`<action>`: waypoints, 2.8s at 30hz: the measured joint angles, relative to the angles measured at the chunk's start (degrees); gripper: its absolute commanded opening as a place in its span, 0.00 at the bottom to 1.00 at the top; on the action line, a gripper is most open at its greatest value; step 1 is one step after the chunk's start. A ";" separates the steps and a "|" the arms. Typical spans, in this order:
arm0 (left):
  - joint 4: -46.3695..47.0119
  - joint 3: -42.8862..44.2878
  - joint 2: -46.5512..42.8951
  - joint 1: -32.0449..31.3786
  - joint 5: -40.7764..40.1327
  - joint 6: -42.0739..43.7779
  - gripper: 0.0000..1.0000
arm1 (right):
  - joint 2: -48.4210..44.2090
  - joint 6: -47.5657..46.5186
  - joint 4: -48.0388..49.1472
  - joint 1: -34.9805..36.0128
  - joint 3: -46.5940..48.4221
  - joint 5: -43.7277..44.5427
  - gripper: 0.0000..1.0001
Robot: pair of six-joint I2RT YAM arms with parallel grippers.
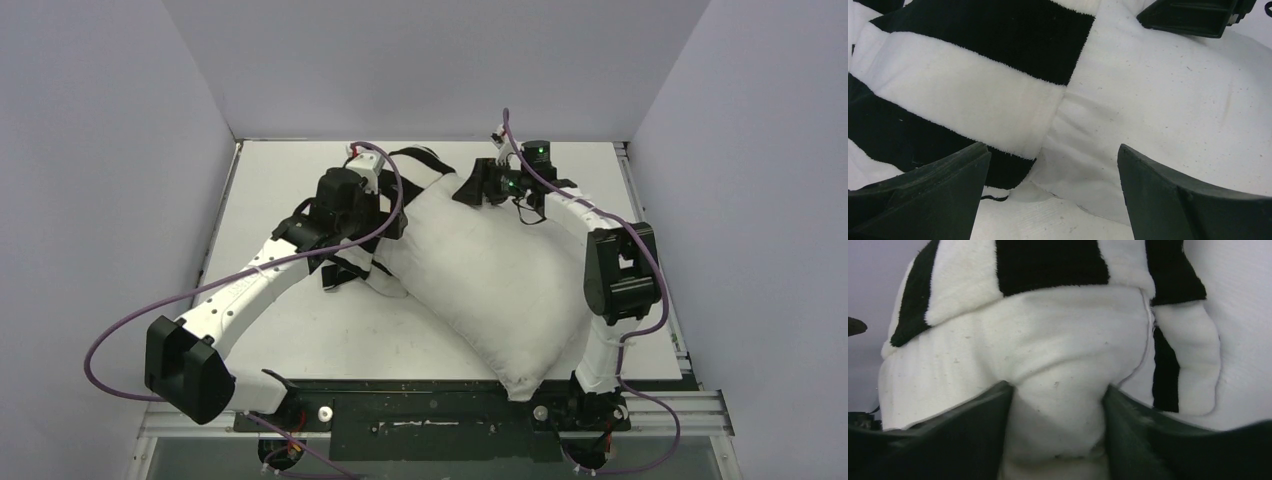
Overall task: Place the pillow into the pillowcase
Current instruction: Stuff the pillow into the pillowcase.
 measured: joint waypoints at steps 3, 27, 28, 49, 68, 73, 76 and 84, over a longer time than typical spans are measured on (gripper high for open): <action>-0.76 0.15 0.15 0.13 0.31 0.96 0.97 | -1.22 0.37 3.50 0.61 -2.12 -1.53 0.12; 2.25 8.15 5.20 -0.39 -2.32 8.44 0.76 | -22.47 5.92 16.70 13.09 -18.29 2.54 0.00; 2.64 7.93 5.25 -0.48 -2.40 8.55 0.76 | -22.47 6.23 17.14 13.20 -18.64 2.91 0.00; 13.57 5.42 5.60 -7.98 2.69 3.98 0.00 | -22.47 23.98 34.60 16.72 -28.72 21.97 0.00; 37.59 -6.38 9.42 -8.15 14.91 -11.61 0.29 | -23.10 38.71 45.29 16.83 -38.53 51.32 0.38; 31.30 -1.38 11.91 -4.46 16.46 -10.93 0.49 | -23.45 37.11 44.81 10.78 -38.53 50.18 0.70; 27.15 1.62 10.84 -3.10 16.59 -8.61 0.57 | -26.32 32.35 40.33 8.07 -38.45 48.46 0.80; 16.85 -0.55 2.40 3.89 16.13 -4.44 0.65 | -36.79 14.95 25.18 11.54 -33.97 42.16 0.98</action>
